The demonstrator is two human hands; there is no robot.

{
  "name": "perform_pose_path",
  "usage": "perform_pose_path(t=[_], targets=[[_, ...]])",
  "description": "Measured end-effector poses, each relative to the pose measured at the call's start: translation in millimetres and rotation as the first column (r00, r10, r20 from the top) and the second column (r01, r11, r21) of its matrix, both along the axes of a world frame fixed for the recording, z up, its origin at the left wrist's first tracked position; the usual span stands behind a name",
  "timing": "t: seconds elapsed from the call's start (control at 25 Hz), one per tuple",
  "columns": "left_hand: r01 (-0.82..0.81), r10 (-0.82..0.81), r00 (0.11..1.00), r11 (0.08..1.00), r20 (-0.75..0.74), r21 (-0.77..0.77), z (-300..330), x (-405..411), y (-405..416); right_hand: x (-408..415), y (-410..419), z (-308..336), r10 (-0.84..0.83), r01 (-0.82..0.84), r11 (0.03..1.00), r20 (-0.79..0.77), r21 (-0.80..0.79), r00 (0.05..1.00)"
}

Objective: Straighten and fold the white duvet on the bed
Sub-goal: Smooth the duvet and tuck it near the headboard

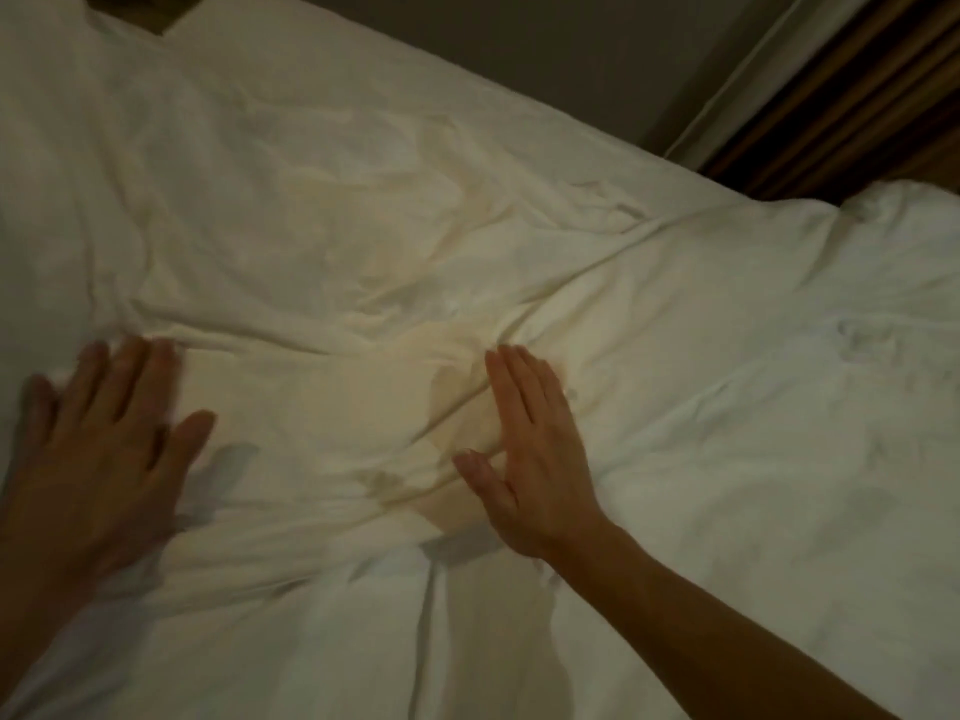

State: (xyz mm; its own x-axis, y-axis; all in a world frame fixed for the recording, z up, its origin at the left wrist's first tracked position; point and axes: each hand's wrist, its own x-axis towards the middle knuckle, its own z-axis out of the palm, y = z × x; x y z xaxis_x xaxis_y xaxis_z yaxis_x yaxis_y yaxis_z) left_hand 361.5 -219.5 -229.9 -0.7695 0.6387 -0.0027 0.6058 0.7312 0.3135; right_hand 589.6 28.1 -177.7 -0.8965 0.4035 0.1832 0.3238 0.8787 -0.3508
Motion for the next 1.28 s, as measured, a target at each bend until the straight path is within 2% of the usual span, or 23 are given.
perform_pose_path(t=[0.12, 0.24, 0.44, 0.56, 0.64, 0.84, 1.0, 1.16, 1.28], targets=[[0.122, -0.121, 0.993, 0.982, -0.014, 0.142, 34.0, 64.0, 67.6, 45.8, 51.6, 10.5, -0.061, 0.056, 0.995, 0.057, 0.081, 0.997], [0.249, -0.258, 0.966, 0.955, 0.034, 0.163, 42.4, 137.4, 154.9, 79.0, 114.8, 21.8, -0.125, 0.109, 0.988, 0.165, 0.106, 0.978], [0.1, -0.102, 0.995, 0.988, 0.009, 0.118, 53.2, 193.6, 253.8, 115.5, 197.7, 24.4, -0.147, 0.132, 0.987, 0.177, 0.095, 0.973], [0.058, -0.051, 0.998, 0.986, -0.046, 0.156, 64.8, 199.4, 287.1, 121.1, 236.8, 16.6, -0.154, 0.13, 0.98, 0.16, 0.149, 0.975], [0.074, -0.065, 0.995, 0.988, -0.07, 0.135, 69.0, 194.1, 309.9, 108.3, 259.0, 17.2, -0.144, 0.117, 0.977, 0.15, 0.18, 0.978], [0.037, -0.037, 0.999, 0.988, -0.001, 0.151, 76.4, 166.4, 371.9, 54.1, 286.7, 33.5, -0.092, 0.067, 0.975, 0.11, 0.214, 0.99], [0.06, -0.041, 0.996, 0.959, -0.075, 0.276, 72.9, 179.4, 384.4, 21.1, 299.9, 45.5, -0.02, -0.004, 0.975, 0.107, 0.224, 0.994], [0.144, -0.103, 0.984, 0.939, -0.142, 0.313, 68.4, 194.7, 362.2, 26.2, 301.3, 47.4, 0.073, -0.108, 0.963, 0.146, 0.247, 0.987], [0.162, -0.091, 0.97, 0.934, -0.227, 0.319, 77.0, 202.1, 352.2, 48.6, 295.4, 47.0, 0.052, -0.068, 0.967, 0.071, 0.246, 0.996]])
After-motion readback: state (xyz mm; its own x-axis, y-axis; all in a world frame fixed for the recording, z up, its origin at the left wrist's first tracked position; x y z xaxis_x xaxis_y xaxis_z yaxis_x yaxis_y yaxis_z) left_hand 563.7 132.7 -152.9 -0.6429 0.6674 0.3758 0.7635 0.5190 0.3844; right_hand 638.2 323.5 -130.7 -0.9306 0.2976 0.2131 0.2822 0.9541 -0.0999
